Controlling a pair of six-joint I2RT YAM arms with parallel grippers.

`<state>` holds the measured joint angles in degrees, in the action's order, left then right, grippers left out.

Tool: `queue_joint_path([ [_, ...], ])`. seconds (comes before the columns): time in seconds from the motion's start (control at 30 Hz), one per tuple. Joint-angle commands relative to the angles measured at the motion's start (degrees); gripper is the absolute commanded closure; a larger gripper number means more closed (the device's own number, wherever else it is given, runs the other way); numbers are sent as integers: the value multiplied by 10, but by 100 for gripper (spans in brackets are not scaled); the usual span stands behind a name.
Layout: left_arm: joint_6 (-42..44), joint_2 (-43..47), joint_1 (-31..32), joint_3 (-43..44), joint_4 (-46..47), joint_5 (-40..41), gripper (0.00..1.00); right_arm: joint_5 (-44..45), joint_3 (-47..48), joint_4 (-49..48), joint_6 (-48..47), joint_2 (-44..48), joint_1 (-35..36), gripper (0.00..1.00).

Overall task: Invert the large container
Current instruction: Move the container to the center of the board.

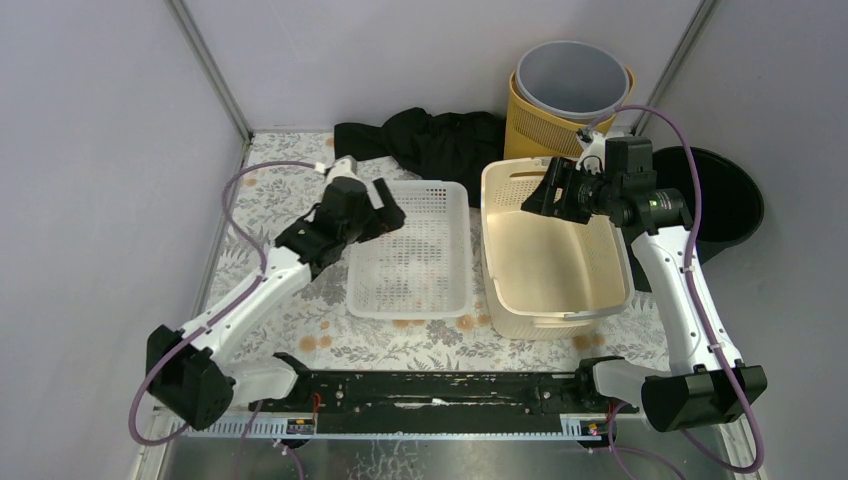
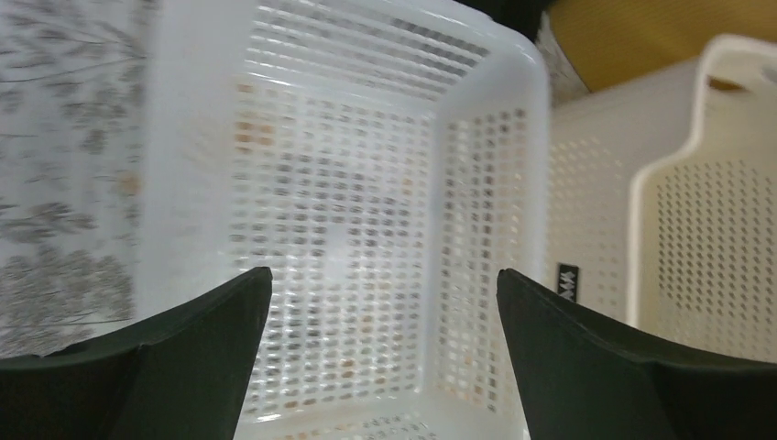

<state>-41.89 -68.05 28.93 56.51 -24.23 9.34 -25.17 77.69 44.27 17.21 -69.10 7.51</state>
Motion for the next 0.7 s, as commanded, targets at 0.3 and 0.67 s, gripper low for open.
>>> queue_joint_path([
  [0.3, -21, -191, 108, 93, 59, -6, 12, -13, 16, 0, -13, 12, 6, 32],
  [0.67, 6, -198, 84, 59, 21, 49, 43, -18, 4, -4, -17, 17, 6, 32],
])
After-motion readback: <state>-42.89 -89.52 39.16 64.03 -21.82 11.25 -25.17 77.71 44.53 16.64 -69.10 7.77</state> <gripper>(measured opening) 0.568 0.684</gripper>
